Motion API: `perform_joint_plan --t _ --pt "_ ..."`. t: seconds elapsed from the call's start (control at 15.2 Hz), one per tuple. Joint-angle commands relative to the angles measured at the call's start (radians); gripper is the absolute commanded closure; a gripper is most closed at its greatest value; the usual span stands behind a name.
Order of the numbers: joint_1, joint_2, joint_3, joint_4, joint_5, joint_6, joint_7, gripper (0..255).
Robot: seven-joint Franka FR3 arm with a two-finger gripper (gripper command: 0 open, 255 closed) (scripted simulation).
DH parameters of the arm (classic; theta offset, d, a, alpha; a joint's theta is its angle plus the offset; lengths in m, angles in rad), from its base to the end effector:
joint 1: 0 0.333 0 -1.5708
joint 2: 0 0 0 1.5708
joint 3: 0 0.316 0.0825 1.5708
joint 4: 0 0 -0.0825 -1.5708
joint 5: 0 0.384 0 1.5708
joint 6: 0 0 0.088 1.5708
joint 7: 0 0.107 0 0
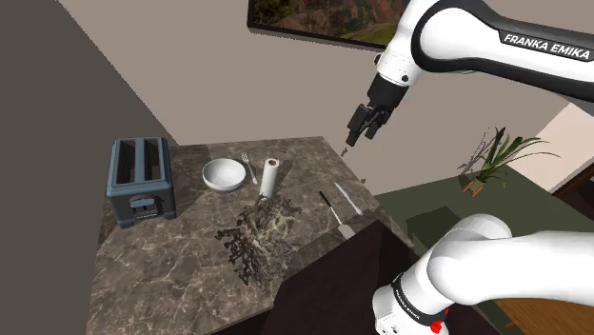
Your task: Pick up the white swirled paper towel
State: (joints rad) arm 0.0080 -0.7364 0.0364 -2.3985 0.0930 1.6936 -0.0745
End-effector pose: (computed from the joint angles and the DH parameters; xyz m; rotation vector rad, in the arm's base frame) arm 0.3295 0.0261 0.5655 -3.0700 -0.1535 -0.0501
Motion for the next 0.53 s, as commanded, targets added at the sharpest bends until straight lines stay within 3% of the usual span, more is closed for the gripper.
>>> perform_joint_plan --t 0.0,0.46 --pt "0.000 0.000 0.000 0.000 0.000 0.000 0.000 0" --pt "-0.014 0.169 0.040 -0.072 0.004 0.279 0.050 0"
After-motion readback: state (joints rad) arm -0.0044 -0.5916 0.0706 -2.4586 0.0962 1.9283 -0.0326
